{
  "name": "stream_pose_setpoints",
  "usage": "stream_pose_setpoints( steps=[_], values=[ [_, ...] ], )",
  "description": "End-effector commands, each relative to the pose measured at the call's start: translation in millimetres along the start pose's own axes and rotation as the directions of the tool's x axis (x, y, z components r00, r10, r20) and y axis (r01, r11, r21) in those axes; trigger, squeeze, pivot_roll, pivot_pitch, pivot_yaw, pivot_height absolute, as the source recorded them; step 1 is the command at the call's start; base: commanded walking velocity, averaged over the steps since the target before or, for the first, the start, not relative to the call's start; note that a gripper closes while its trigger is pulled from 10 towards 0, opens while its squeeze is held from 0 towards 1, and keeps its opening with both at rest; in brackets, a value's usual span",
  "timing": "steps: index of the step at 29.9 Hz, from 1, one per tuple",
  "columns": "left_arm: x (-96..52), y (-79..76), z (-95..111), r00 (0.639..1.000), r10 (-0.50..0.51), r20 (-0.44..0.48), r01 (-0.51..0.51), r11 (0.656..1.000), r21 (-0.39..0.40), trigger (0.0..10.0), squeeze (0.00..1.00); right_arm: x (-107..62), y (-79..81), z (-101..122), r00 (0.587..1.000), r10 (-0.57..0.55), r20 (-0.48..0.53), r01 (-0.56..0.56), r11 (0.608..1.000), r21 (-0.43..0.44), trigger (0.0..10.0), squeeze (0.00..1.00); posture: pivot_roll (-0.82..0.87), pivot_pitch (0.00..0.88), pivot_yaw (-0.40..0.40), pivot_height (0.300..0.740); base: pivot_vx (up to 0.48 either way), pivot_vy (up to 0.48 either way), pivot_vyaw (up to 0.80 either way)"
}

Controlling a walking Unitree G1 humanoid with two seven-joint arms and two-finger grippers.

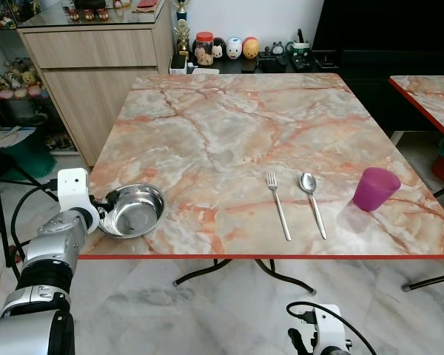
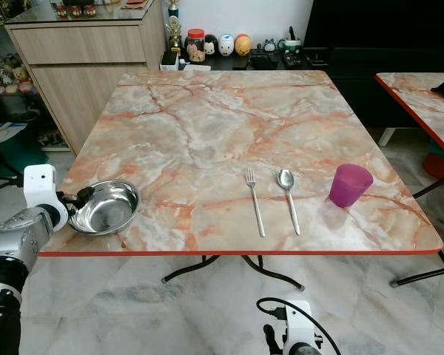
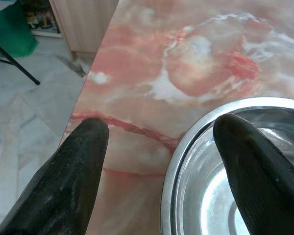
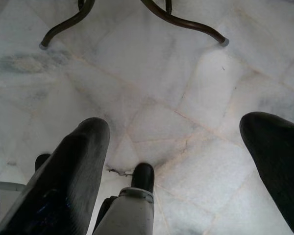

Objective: Setting the table

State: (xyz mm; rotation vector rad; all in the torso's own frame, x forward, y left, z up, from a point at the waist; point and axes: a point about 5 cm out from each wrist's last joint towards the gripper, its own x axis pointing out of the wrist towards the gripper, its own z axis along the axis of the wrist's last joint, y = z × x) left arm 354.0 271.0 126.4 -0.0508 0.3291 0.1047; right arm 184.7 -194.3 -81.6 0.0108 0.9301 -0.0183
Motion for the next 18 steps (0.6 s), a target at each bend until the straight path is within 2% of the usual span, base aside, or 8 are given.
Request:
stream_pose_setpoints(
  steps=[1, 3, 7, 18],
  values=[
    [-1.9, 1.2, 4, 1.000, -0.020, -0.007, 0.020, 0.999, 0.026, 10.0, 0.00, -0.3, -1.6, -1, 1.000, 0.000, -0.010, 0.000, 1.000, -0.011, 10.0, 0.00, 0.00, 0.000, -0.009, 0.740, 0.000, 0.000, 0.00],
    [-2.0, 1.3, 4, 1.000, -0.024, -0.010, 0.025, 0.999, 0.028, 10.0, 0.00, -0.3, -1.5, -1, 1.000, 0.000, -0.010, -0.001, 1.000, -0.012, 10.0, 0.00, 0.00, 0.000, -0.009, 0.740, 0.000, 0.000, 0.00],
    [-4.3, -2.1, -4, 0.992, -0.107, -0.065, 0.111, 0.992, 0.067, 10.0, 0.00, -0.2, -1.3, -1, 1.000, 0.004, -0.010, -0.004, 1.000, -0.013, 10.0, 0.00, 0.01, 0.000, -0.009, 0.740, 0.000, 0.000, 0.00],
    [-6.3, 3.2, -9, 0.992, -0.090, -0.085, 0.099, 0.990, 0.100, 10.0, 0.00, -0.3, -1.5, -1, 1.000, 0.009, -0.010, -0.009, 1.000, -0.015, 10.0, 0.00, 0.01, 0.000, -0.011, 0.740, 0.000, 0.000, 0.00]
  ],
)
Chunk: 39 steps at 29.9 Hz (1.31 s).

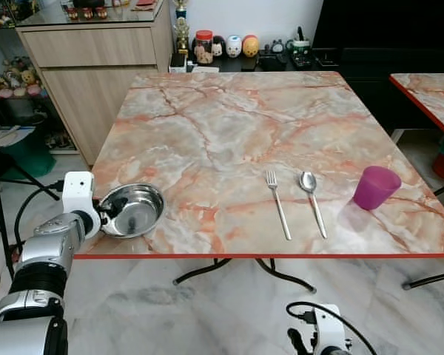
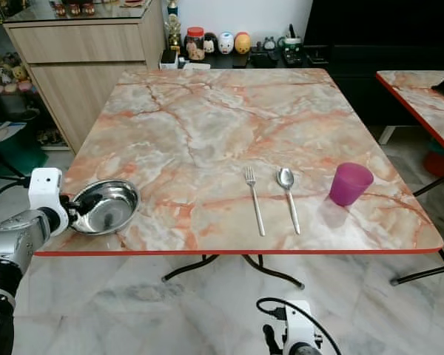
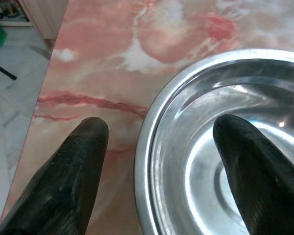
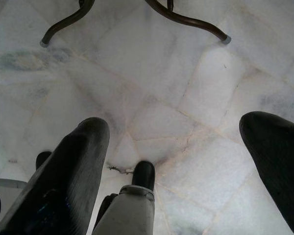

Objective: Setting the table

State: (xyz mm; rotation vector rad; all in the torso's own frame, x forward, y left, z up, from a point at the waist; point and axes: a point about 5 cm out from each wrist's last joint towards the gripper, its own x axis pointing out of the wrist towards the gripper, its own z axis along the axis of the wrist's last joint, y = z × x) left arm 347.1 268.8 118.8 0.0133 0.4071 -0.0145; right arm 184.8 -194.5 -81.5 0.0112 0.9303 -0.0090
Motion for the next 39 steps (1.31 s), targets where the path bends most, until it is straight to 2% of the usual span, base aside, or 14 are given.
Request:
stream_pose_setpoints(
  steps=[1, 5, 6, 7, 8, 27, 39],
  values=[
    [-2.6, 4.6, -0.9, 1.000, 0.010, -0.008, -0.009, 1.000, 0.015, 10.0, 0.00, -0.2, -1.3, -0.8, 1.000, 0.001, -0.010, -0.001, 1.000, -0.012, 10.0, 0.00, 0.01, 0.000, -0.011, 0.740, 0.000, 0.000, 0.00],
    [-2.8, 6.1, -3.1, 1.000, 0.023, -0.014, -0.023, 1.000, 0.014, 10.0, 0.00, -0.2, -1.3, -0.8, 1.000, 0.002, -0.010, -0.002, 1.000, -0.012, 10.0, 0.00, 0.01, 0.000, -0.011, 0.740, 0.000, 0.000, 0.00],
    [-2.8, 6.7, -3.6, 1.000, 0.028, -0.015, -0.027, 0.999, 0.022, 8.4, 0.00, -0.2, -1.3, -0.8, 1.000, 0.002, -0.009, -0.003, 1.000, -0.012, 10.0, 0.00, 0.01, 0.000, -0.011, 0.740, 0.000, 0.000, 0.00],
    [-2.9, 7.1, -3.8, 0.999, 0.033, -0.015, -0.033, 0.999, 0.022, 2.1, 0.00, -0.2, -1.3, -0.8, 1.000, 0.002, -0.009, -0.002, 1.000, -0.012, 10.0, 0.00, 0.01, 0.000, -0.011, 0.740, 0.000, 0.000, 0.00],
    [-2.9, 7.3, -4.0, 0.999, 0.036, -0.014, -0.036, 0.999, 0.019, 0.0, 0.00, -0.2, -1.3, -0.8, 1.000, 0.002, -0.009, -0.002, 1.000, -0.012, 10.0, 0.00, 0.01, 0.000, -0.011, 0.740, 0.000, 0.000, 0.00],
    [-1.8, 9.9, -1.1, 0.998, 0.066, 0.002, -0.066, 0.998, -0.005, 0.0, 0.00, -0.2, -1.3, -0.6, 1.000, 0.004, -0.009, -0.004, 1.000, -0.015, 10.0, 0.00, 0.01, 0.000, -0.010, 0.740, 0.000, 0.000, 0.00],
    [0.1, 2.3, -0.6, 0.999, 0.046, 0.015, -0.046, 0.999, -0.026, 0.0, 0.00, -0.2, -1.6, -0.6, 1.000, 0.002, -0.009, -0.002, 1.000, -0.015, 10.0, 0.00, 0.01, 0.000, -0.011, 0.740, 0.000, 0.000, 0.00]
  ],
)
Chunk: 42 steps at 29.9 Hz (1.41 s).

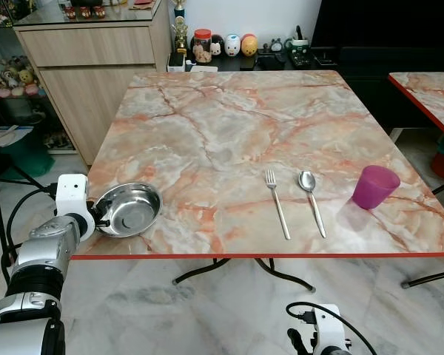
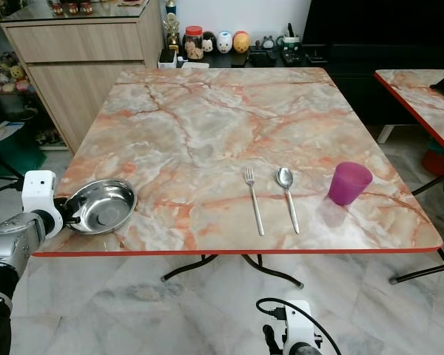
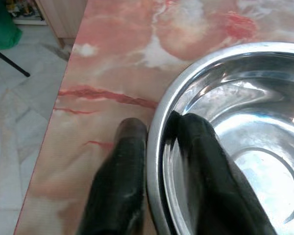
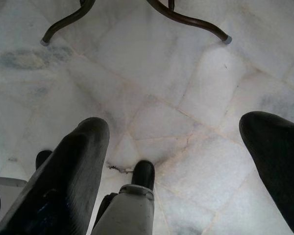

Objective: Setting the table

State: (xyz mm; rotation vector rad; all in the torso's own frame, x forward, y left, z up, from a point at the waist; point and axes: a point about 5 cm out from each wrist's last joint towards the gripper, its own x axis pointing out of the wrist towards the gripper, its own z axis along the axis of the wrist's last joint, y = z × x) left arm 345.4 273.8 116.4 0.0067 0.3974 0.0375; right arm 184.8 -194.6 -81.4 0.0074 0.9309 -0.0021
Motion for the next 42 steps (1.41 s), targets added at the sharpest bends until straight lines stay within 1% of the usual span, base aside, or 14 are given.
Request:
stream_pose_setpoints(
  steps=[1, 8, 11, 15, 18, 20, 21, 23, 26, 28, 33, 35, 38, 42],
  values=[
    [0.9, -4.1, 2, 1.000, -0.008, 0.006, 0.008, 1.000, -0.011, 0.0, 0.00, -0.2, -1.5, -1, 1.000, -0.002, -0.008, 0.002, 1.000, -0.009, 10.0, 0.00, 0.01, 0.000, -0.011, 0.740, 0.000, 0.000, 0.00],
    [1.3, -6.5, 3, 1.000, -0.011, 0.020, 0.012, 1.000, -0.027, 0.0, 0.00, -0.3, -1.7, -1, 1.000, -0.003, -0.008, 0.003, 1.000, -0.010, 10.0, 0.00, 0.01, 0.000, -0.011, 0.740, 0.000, 0.000, 0.00],
    [0.9, -10.2, 14, 0.995, 0.013, 0.096, -0.003, 0.995, -0.099, 0.0, 0.00, -0.3, -2.1, 0, 1.000, -0.009, -0.005, 0.009, 1.000, -0.011, 10.0, 0.00, 0.01, 0.000, -0.013, 0.740, 0.000, 0.000, 0.00],
    [1.1, -17.7, 19, 0.988, 0.014, 0.155, 0.008, 0.990, -0.140, 0.0, 0.00, -0.1, -2.0, 0, 1.000, -0.008, -0.004, 0.008, 1.000, -0.011, 10.0, 0.00, 0.01, 0.000, -0.013, 0.740, 0.000, 0.000, 0.00],
    [0.0, -25.6, 23, 0.975, 0.007, 0.223, 0.032, 0.984, -0.174, 0.0, 0.00, -0.2, -2.2, 0, 1.000, -0.011, -0.003, 0.011, 1.000, -0.012, 10.0, 0.00, 0.01, 0.000, -0.012, 0.740, 0.000, 0.000, 0.00],
    [-3.4, -34.4, 30, 0.944, 0.033, 0.329, 0.059, 0.962, -0.267, 0.0, 0.00, -0.2, -2.5, 0, 1.000, -0.018, 0.001, 0.018, 1.000, -0.010, 10.0, 0.00, 0.01, 0.000, -0.011, 0.740, 0.000, 0.000, 0.00],
    [-3.4, -34.4, 30, 0.944, 0.033, 0.329, 0.059, 0.962, -0.267, 0.0, 0.00, -0.2, -2.5, 0, 1.000, -0.018, 0.001, 0.018, 1.000, -0.010, 10.0, 0.00, 0.01, 0.000, -0.011, 0.740, 0.000, 0.000, 0.00],
    [-10.3, -54.2, 38, 0.893, 0.035, 0.448, 0.124, 0.939, -0.321, 10.0, 0.00, -0.4, -2.8, 0, 1.000, -0.029, 0.008, 0.029, 1.000, -0.004, 10.0, 0.00, 0.00, 0.000, -0.013, 0.740, 0.000, 0.000, 0.00],
    [-16.9, -72.2, 43, 0.849, 0.020, 0.528, 0.169, 0.936, -0.307, 10.0, 0.00, -0.7, -3.1, 0, 0.999, -0.042, 0.024, 0.041, 0.999, 0.007, 10.0, 0.00, 0.00, 0.000, -0.014, 0.740, 0.000, 0.000, 0.00],
    [-22.5, -87.5, 42, 0.810, -0.003, 0.586, 0.168, 0.959, -0.229, 10.0, 0.00, -1.1, -3.3, 1, 0.997, -0.056, 0.050, 0.054, 0.998, 0.031, 10.0, 0.00, -0.01, 0.000, -0.014, 0.740, 0.000, 0.000, 0.00],
    [-34.5, -101.9, 44, 0.748, -0.061, 0.661, 0.124, 0.991, -0.048, 10.0, 0.00, -1.8, -4.1, 1, 0.996, -0.065, 0.069, 0.062, 0.997, 0.044, 10.0, 0.00, -0.01, 0.000, -0.014, 0.740, 0.000, 0.000, 0.00],
    [-46.7, -105.9, 47, 0.706, -0.058, 0.705, 0.070, 0.997, 0.012, 10.0, 0.00, -2.4, -5.3, 0, 0.995, -0.073, 0.068, 0.070, 0.997, 0.045, 10.0, 0.00, -0.01, 0.000, -0.020, 0.740, 0.000, 0.000, 0.00],
    [-54.5, -106.6, 49, 0.683, -0.059, 0.728, 0.035, 0.998, 0.048, 10.0, 0.00, -3.0, -6.6, -2, 0.995, -0.080, 0.068, 0.076, 0.996, 0.048, 10.0, 0.00, -0.01, 0.000, -0.027, 0.740, 0.000, 0.000, 0.00],
    [-62.6, -100.3, 46, 0.665, -0.013, 0.747, 0.017, 1.000, 0.003, 10.0, 0.00, -3.9, -8.9, -3, 0.993, -0.094, 0.075, 0.091, 0.995, 0.043, 10.0, 0.00, 0.00, 0.000, -0.046, 0.740, 0.000, 0.000, 0.00]
  ],
)
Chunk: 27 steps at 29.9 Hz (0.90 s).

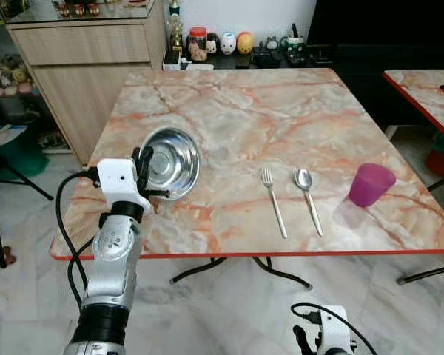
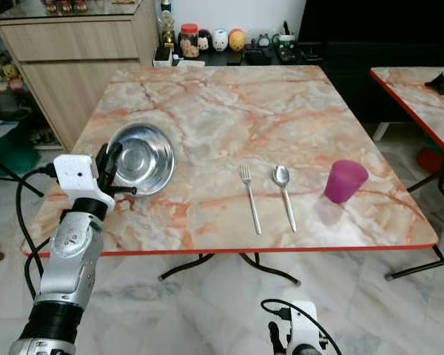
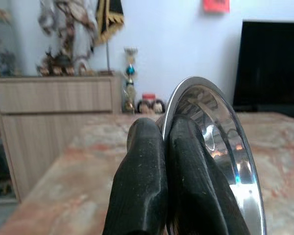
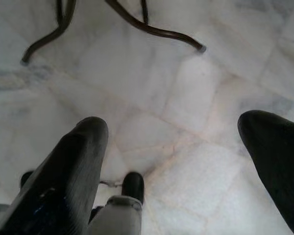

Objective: Setting the table

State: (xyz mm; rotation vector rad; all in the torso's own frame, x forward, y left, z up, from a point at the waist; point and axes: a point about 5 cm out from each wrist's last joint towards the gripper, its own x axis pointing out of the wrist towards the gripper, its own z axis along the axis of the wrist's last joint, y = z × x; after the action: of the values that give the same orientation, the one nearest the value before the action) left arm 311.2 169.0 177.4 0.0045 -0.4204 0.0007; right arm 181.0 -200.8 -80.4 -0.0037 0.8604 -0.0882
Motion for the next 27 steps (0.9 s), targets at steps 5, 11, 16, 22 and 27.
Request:
stream_pose_setpoints(
  steps=[5, 11, 16, 22, 27],
  values=[
    [-6.7, 3.2, 8, 0.999, 0.038, 0.031, -0.038, 0.999, -0.001, 10.0, 0.00, -1.9, -4.9, -4, 1.000, -0.015, 0.004, 0.015, 1.000, 0.019, 10.0, 0.00, 0.01, 0.000, -0.064, 0.740, 0.000, 0.000, 0.00],
    [-0.3, 0.3, 10, 0.998, 0.055, 0.043, -0.055, 0.998, -0.010, 10.0, 0.00, -2.2, -4.0, -5, 1.000, 0.003, -0.003, -0.003, 1.000, 0.008, 10.0, 0.00, 0.01, 0.000, -0.065, 0.740, 0.000, -0.046, 0.00],
    [0.8, -0.8, 11, 0.997, 0.055, 0.046, -0.054, 0.998, -0.014, 10.0, 0.00, -2.2, -2.5, -4, 1.000, 0.019, 0.014, -0.018, 0.998, -0.057, 10.0, 0.00, 0.01, 0.000, -0.057, 0.740, 0.000, -0.346, 0.00],
    [5.7, 3.0, 14, 0.997, 0.062, 0.050, -0.061, 0.998, -0.014, 10.0, 0.00, -2.6, 1.6, 5, 0.994, 0.029, 0.107, -0.021, 0.997, -0.075, 10.0, 0.00, -0.01, 0.000, -0.034, 0.740, 0.000, -0.385, 0.00],
    [12.5, 1.6, 12, 0.997, 0.058, 0.042, -0.057, 0.998, -0.018, 10.0, 0.00, -1.7, 1.7, 10, 0.992, 0.014, 0.126, -0.006, 0.998, -0.062, 10.0, 0.00, -0.02, 0.000, -0.026, 0.740, 0.000, -0.373, 0.00]
  ],
)
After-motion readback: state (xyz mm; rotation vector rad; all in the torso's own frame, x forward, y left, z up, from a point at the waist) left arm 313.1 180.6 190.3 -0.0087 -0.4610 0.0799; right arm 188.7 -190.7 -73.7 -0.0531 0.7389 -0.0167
